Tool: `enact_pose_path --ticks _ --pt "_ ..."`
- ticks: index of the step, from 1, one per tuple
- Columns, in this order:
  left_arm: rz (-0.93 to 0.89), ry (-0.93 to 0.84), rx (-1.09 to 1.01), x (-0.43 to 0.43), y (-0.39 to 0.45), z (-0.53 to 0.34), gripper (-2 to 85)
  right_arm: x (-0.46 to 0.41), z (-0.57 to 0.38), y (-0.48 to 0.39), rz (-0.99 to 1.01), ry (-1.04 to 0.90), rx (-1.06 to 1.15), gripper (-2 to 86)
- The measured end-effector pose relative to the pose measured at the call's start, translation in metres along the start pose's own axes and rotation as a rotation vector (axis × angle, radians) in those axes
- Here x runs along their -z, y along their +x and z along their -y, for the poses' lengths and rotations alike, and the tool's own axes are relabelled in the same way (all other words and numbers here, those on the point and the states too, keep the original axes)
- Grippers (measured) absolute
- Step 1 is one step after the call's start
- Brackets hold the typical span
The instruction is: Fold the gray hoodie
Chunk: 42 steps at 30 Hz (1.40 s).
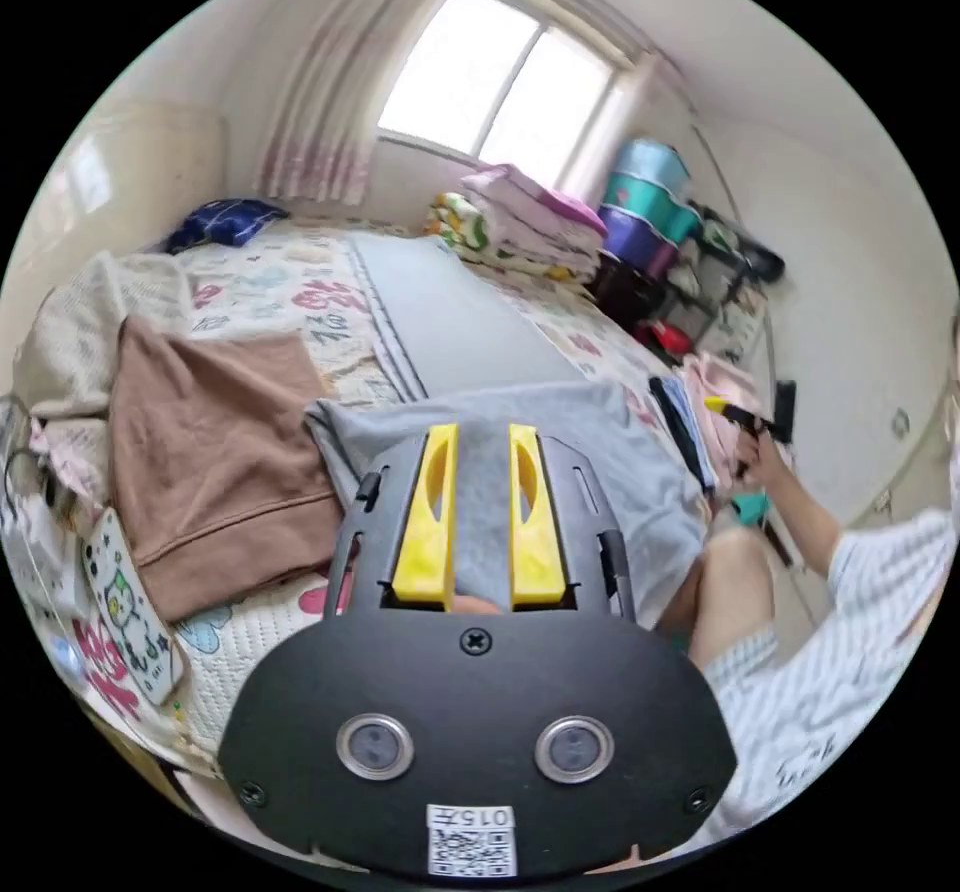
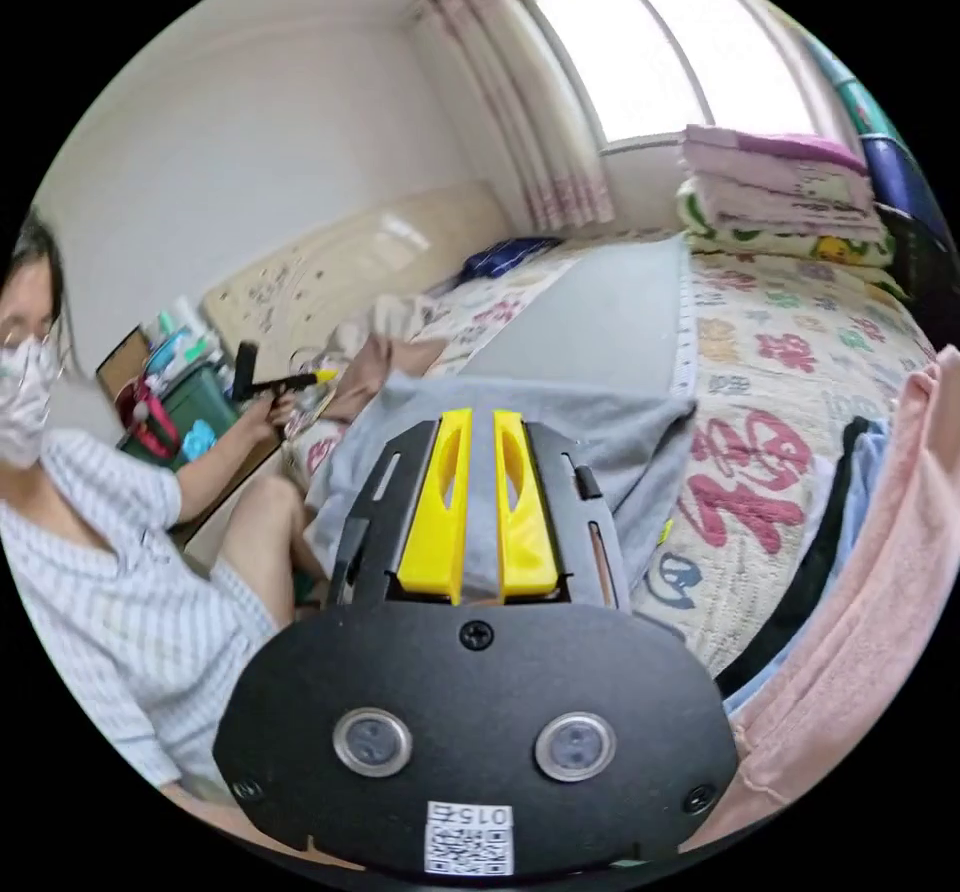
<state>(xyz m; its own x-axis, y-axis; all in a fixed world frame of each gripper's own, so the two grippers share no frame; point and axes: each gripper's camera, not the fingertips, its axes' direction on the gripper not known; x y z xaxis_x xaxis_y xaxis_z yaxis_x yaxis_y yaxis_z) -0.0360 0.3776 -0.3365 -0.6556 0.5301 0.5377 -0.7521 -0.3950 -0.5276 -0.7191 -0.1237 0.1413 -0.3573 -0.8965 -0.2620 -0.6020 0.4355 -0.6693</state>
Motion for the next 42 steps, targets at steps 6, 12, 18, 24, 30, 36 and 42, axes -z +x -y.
enact_pose_path --ticks 6,12,18,24,30,36,42 --pt "-0.11 -0.306 -0.195 -0.057 0.045 -0.043 13.3 -0.035 -0.036 -0.03 0.011 -0.284 0.127 10.6" --pt "0.088 -0.184 0.193 -0.028 0.018 -0.118 13.9 0.02 -0.062 0.041 -0.086 -0.11 -0.386 10.2" --pt "0.237 -0.101 0.507 -0.003 -0.021 -0.186 15.9 0.04 -0.076 0.081 -0.152 -0.046 -0.636 11.8" --pt "0.179 -0.051 0.597 -0.005 -0.024 -0.197 15.5 -0.017 -0.053 0.106 -0.077 -0.302 -0.647 9.1" --pt "0.134 -0.116 0.514 -0.038 0.006 -0.195 10.0 -0.022 -0.062 0.112 -0.063 -0.283 -0.646 5.9" --pt "-0.016 -0.155 0.477 -0.051 0.009 -0.184 0.8 -0.003 -0.082 0.096 -0.098 -0.232 -0.618 4.9" --pt "-0.042 -0.072 0.42 0.015 0.018 -0.164 0.3 0.009 -0.124 0.066 -0.131 -0.303 -0.538 4.7"
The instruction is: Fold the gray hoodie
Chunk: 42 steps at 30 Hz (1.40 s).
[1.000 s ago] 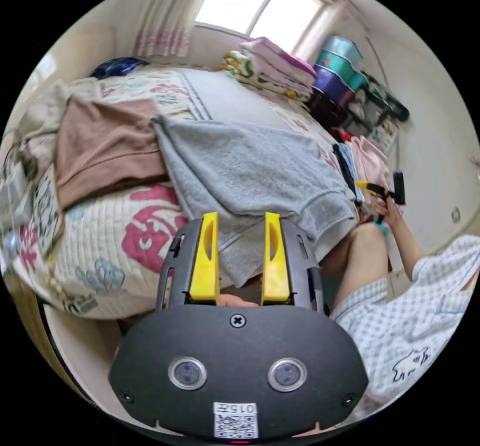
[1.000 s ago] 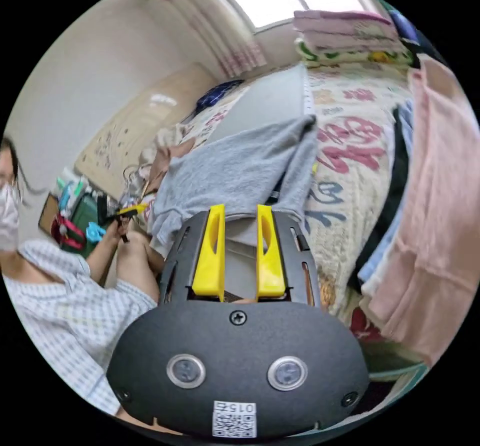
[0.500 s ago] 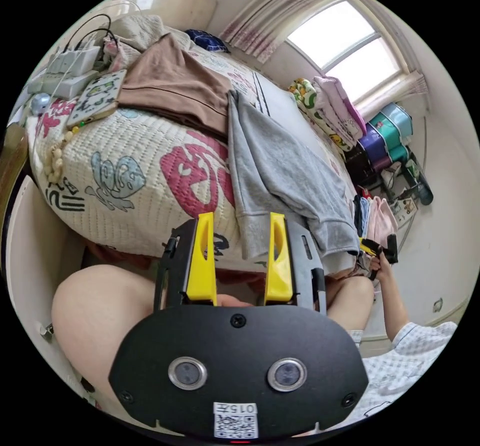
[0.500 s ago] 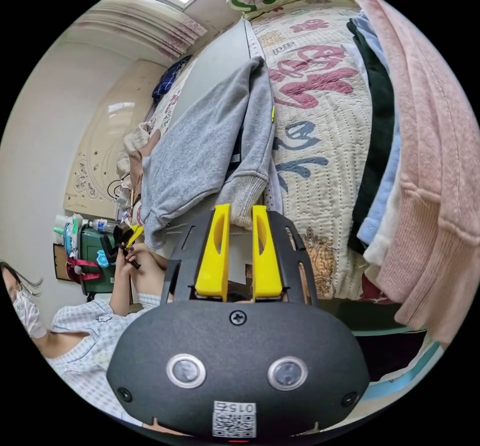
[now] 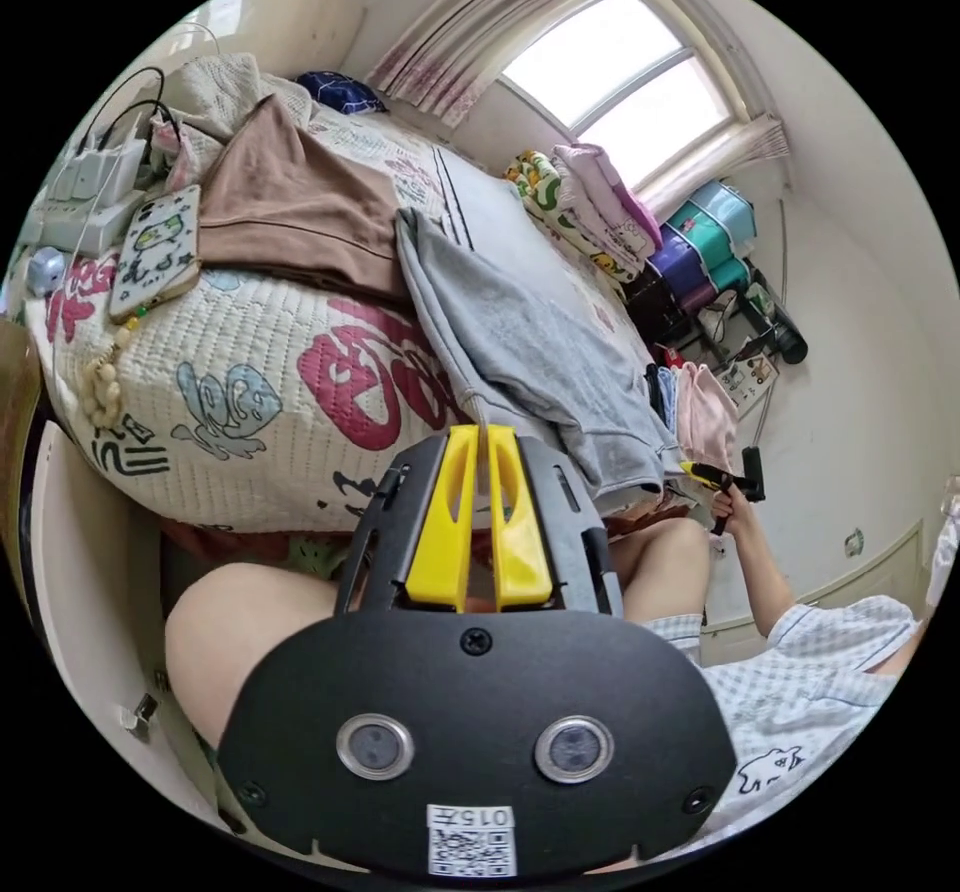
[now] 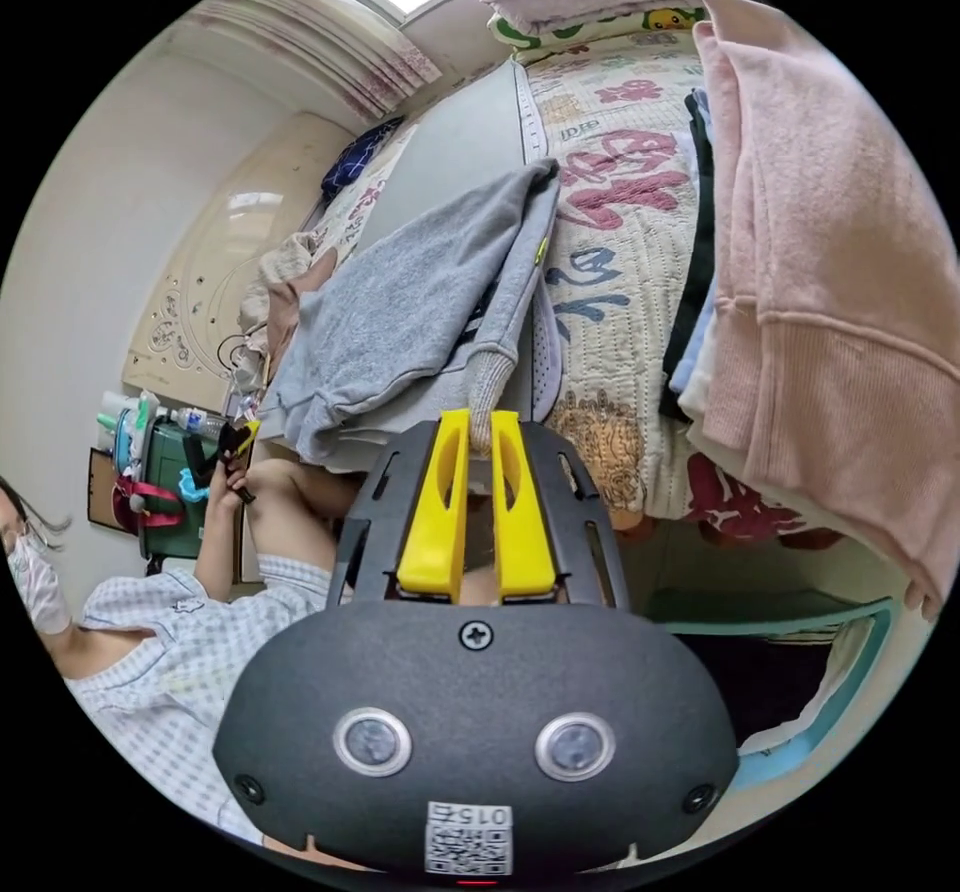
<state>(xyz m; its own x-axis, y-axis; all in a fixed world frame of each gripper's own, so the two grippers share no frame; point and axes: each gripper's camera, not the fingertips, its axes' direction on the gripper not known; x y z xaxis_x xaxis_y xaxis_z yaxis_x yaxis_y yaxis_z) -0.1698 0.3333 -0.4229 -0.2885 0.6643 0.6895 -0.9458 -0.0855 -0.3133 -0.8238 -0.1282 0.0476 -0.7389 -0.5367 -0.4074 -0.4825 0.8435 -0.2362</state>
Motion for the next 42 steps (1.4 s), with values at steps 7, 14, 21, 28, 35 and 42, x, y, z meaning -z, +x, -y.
enact_pose_path --ticks 7,14,21,28,35,42 --pt "0.197 -0.132 -0.13 -0.012 0.067 -0.014 5.1 -0.045 -0.066 -0.003 -0.149 -0.113 0.113 5.6" --pt "0.197 -0.114 -0.554 -0.017 0.186 0.002 12.4 -0.048 -0.115 -0.061 -0.231 0.039 0.491 9.4" --pt "0.073 -0.328 -0.824 -0.131 0.256 0.038 14.9 -0.14 -0.116 -0.096 -0.077 -0.061 0.765 12.3" --pt "0.196 -0.504 -1.019 -0.199 0.279 0.043 13.2 -0.229 -0.112 -0.08 -0.168 -0.249 0.799 11.5" --pt "0.173 -0.573 -1.079 -0.209 0.267 0.046 7.1 -0.288 -0.125 -0.08 -0.368 -0.319 0.925 4.9" --pt "-0.075 -0.404 -1.029 -0.126 0.241 0.195 2.1 -0.224 -0.028 -0.09 -0.294 -0.169 0.876 0.5"
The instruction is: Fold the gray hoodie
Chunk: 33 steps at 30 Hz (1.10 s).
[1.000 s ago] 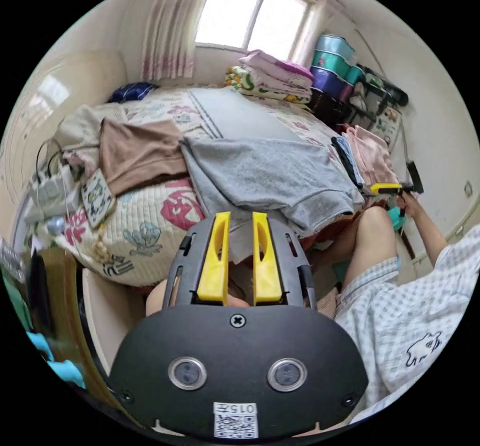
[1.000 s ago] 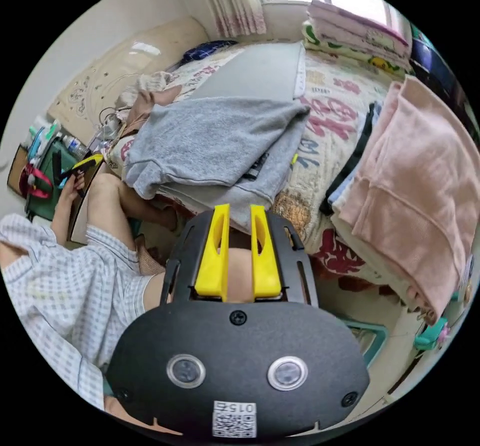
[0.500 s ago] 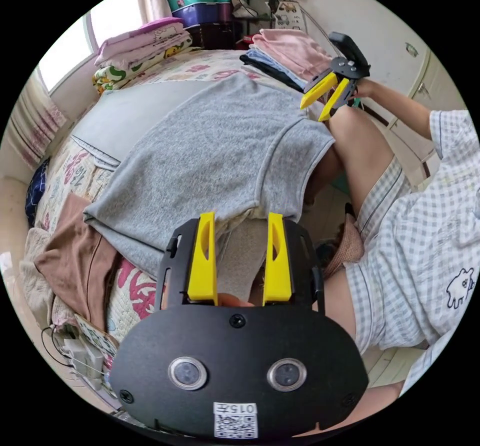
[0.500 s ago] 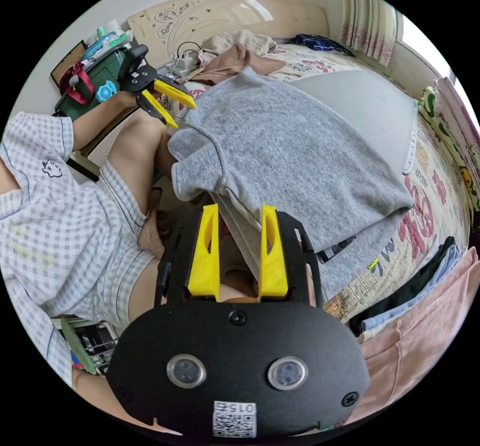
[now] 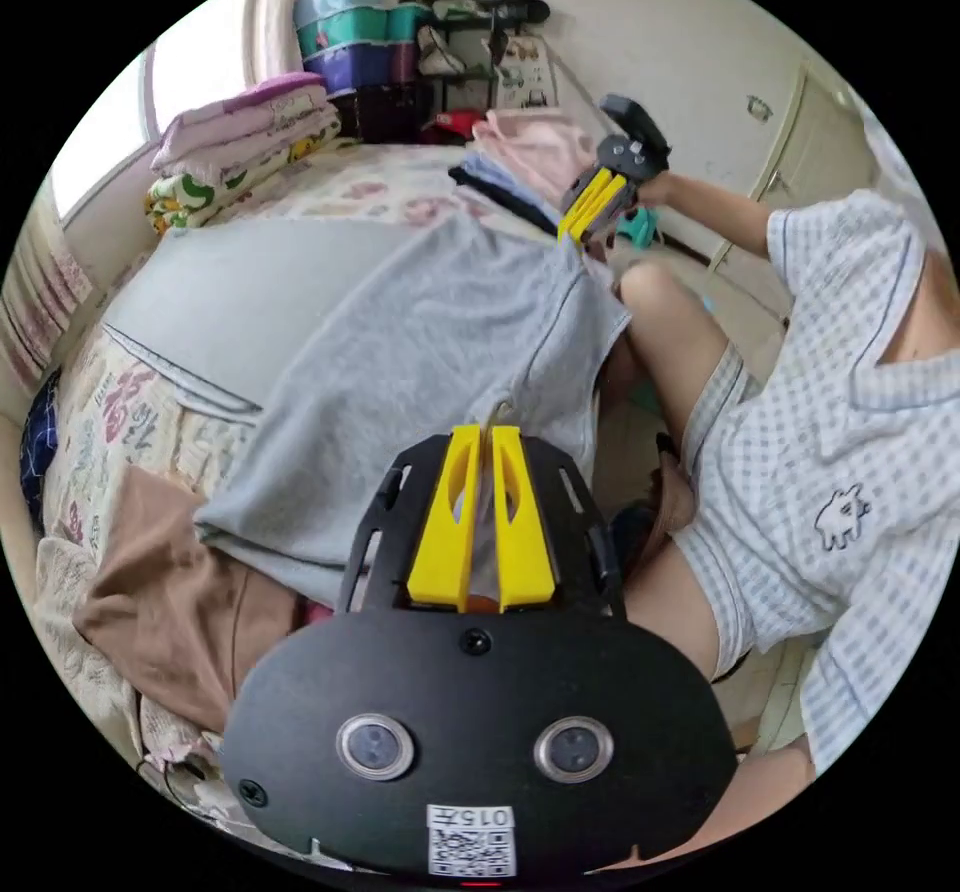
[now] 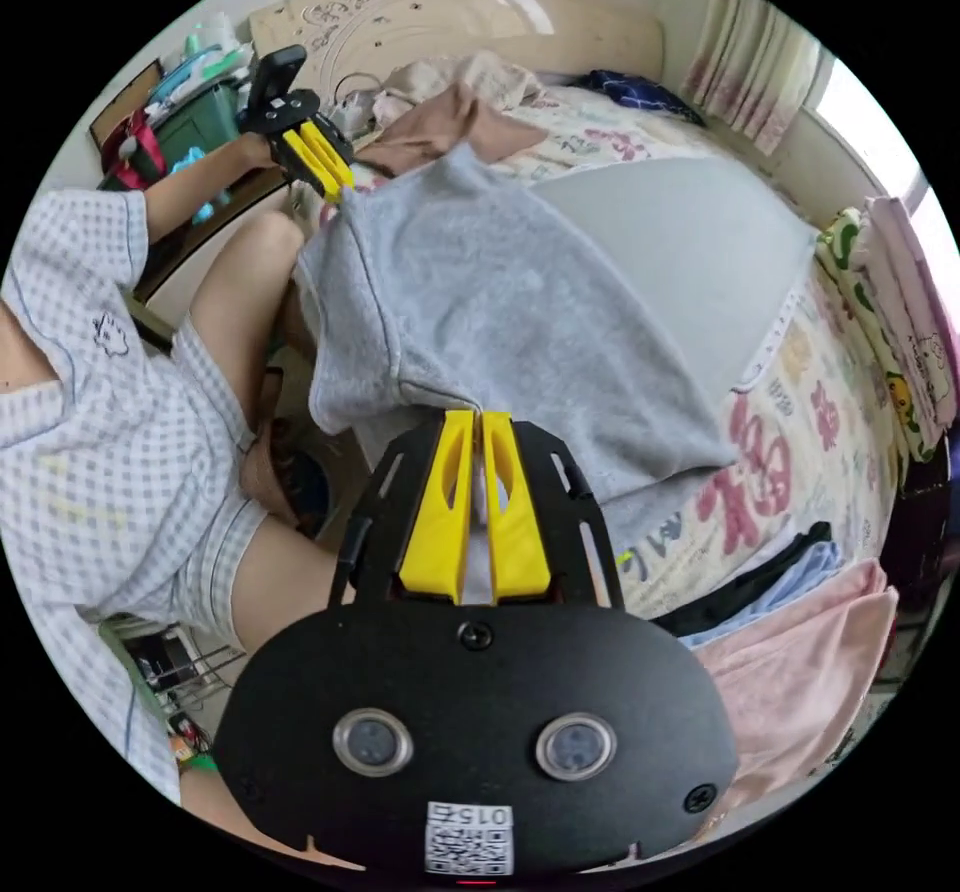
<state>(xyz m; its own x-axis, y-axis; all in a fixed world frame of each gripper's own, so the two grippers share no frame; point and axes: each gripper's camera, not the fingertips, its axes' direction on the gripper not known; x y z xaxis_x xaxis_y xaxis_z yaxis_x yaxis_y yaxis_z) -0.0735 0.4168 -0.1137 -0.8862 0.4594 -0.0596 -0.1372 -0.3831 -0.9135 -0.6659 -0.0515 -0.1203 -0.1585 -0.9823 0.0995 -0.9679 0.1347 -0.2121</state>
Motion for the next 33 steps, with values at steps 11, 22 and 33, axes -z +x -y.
enact_pose_path --ticks 11,22,33 --pt "0.071 0.876 0.548 0.189 -0.136 -0.043 8.5 0.102 0.109 0.104 0.059 0.553 -0.516 11.1" --pt "0.005 0.721 0.615 0.156 0.005 -0.313 8.2 -0.003 -0.012 0.005 0.22 0.206 -0.612 12.4" --pt "-0.046 0.804 0.453 0.213 0.059 -0.331 6.0 0.078 -0.065 -0.031 0.207 0.4 -0.775 11.1"
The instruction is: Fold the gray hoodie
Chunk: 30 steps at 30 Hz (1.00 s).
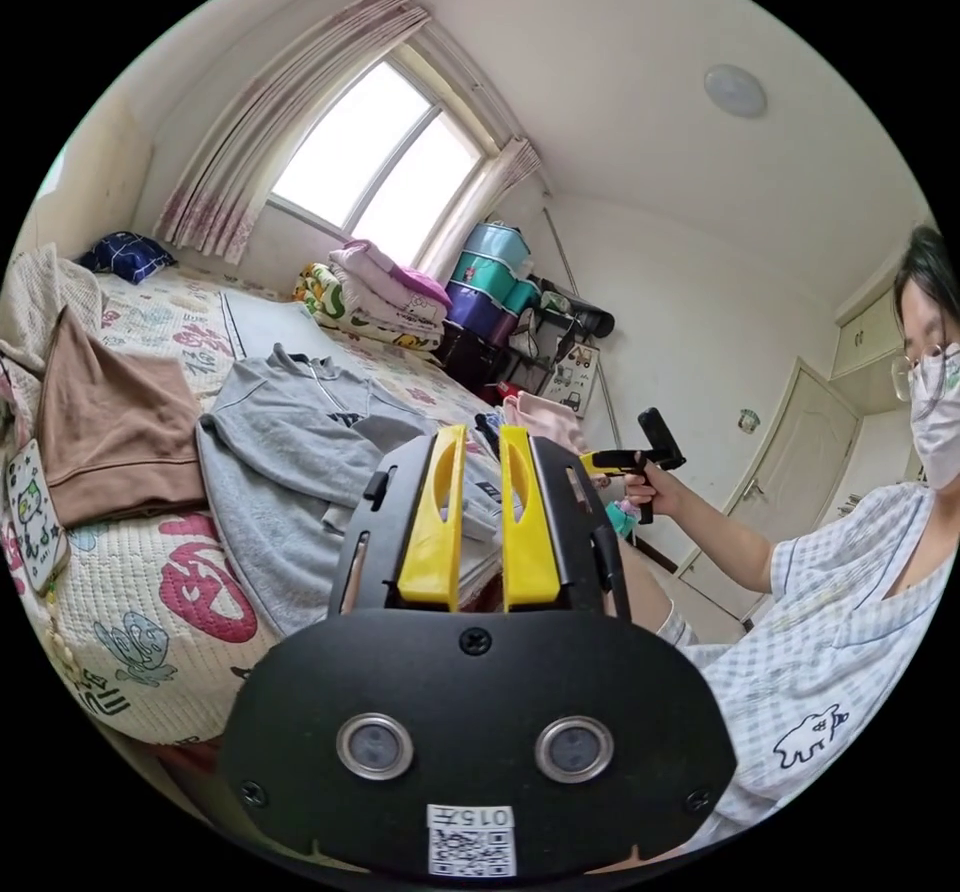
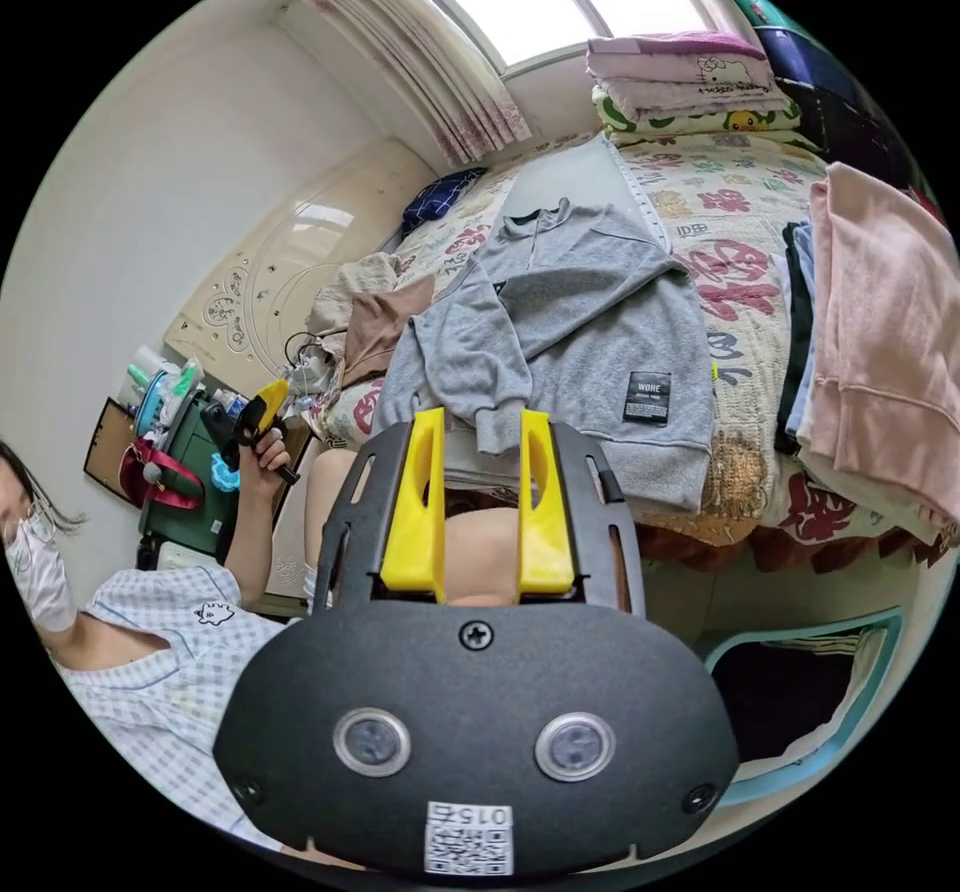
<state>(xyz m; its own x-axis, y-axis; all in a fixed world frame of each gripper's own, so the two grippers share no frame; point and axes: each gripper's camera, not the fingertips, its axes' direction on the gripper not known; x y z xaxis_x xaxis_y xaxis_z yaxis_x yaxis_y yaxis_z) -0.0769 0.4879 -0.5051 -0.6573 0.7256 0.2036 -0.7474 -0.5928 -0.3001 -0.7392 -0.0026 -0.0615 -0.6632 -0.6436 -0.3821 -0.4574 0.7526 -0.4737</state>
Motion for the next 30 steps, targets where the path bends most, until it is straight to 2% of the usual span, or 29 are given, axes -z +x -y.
enact_pose_path --ticks 6,11,20,22,26,30 --pt "-0.017 0.019 0.004 0.012 0.019 0.008 6.3 -0.019 0.015 0.009 0.064 -0.018 -0.012 11.0" --pt "0.045 0.007 0.007 0.034 0.033 0.012 6.7 -0.063 0.035 0.022 0.103 -0.068 -0.024 11.5" --pt "0.236 -0.076 0.035 0.079 0.056 0.021 7.8 -0.174 0.076 0.062 -0.062 -0.259 -0.083 15.4" --pt "0.308 -0.101 0.032 0.082 0.061 0.022 7.9 -0.191 0.081 0.062 -0.122 -0.305 -0.041 15.9" --pt "0.295 -0.094 0.07 0.059 0.065 0.022 7.3 -0.194 0.082 0.069 -0.171 -0.319 0.012 13.8" --pt "0.189 -0.263 0.102 -0.018 0.078 0.029 7.6 -0.171 0.081 0.092 -0.038 -0.31 0.025 8.0"
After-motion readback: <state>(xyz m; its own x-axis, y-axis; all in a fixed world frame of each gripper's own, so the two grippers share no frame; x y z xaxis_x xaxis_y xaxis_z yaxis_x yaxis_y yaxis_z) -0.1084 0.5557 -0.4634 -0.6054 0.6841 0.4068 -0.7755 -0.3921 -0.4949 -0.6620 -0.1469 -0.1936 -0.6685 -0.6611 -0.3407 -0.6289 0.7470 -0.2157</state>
